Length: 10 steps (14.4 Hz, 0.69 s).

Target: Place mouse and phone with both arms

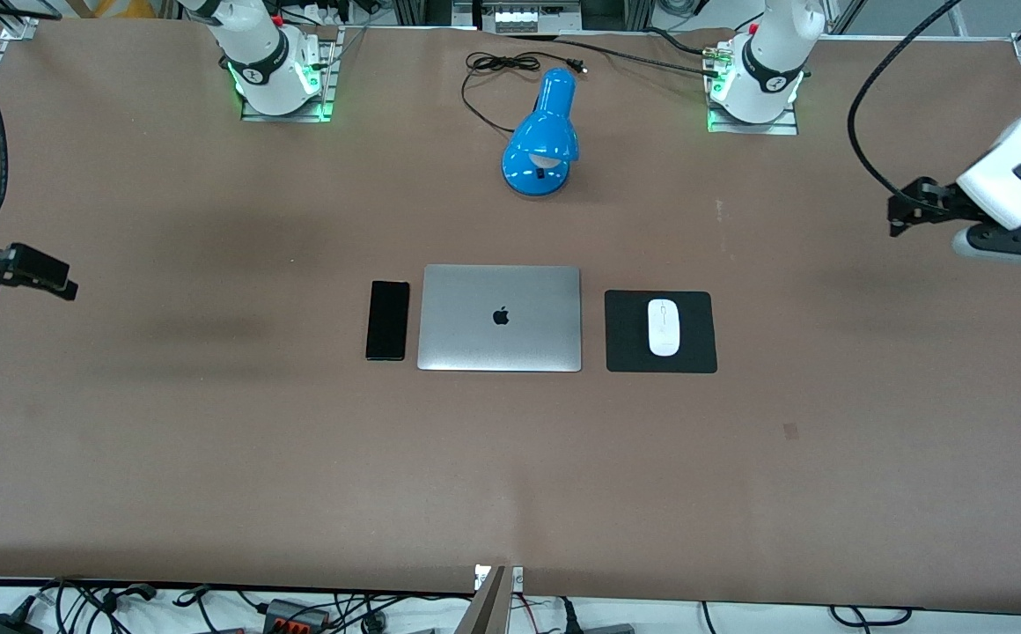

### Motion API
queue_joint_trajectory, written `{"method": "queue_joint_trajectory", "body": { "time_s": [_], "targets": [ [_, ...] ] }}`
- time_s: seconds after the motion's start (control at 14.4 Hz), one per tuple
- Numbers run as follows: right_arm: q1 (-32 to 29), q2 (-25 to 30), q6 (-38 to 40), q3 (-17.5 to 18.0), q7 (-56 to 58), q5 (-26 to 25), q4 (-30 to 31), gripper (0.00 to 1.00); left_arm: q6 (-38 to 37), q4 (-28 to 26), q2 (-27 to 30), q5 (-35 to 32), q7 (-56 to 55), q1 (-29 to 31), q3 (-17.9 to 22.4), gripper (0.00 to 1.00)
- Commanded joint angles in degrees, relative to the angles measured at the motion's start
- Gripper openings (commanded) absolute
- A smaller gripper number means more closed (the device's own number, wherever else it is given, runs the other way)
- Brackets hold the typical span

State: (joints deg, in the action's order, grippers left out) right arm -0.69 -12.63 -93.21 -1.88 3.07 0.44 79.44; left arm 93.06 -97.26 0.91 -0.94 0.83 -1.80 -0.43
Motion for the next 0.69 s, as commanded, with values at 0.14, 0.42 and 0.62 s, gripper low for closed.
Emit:
{"method": "queue_joint_trajectory", "body": {
  "time_s": [0.14, 0.42, 0.62],
  "targets": [
    [-0.28, 12.44, -7.95, 0.30, -0.08, -0.70, 19.24, 1.00, 6.33, -6.01, 4.18, 4.10, 0.82, 2.15, -0.27, 1.00],
    [-0.19, 13.24, -7.08, 0.38, 0.09, -0.70, 19.87, 1.00, 1.43, -3.12, 3.05, 3.66, 1.10, 2.33, -0.80, 1.00],
    [-0.19, 13.33, -6.10, 0.47, 0.01, -0.79, 18.99, 1.00, 1.07, -2.85, 2.87, 3.66, 1.19, 2.42, -0.45, 1.00]
  ]
}}
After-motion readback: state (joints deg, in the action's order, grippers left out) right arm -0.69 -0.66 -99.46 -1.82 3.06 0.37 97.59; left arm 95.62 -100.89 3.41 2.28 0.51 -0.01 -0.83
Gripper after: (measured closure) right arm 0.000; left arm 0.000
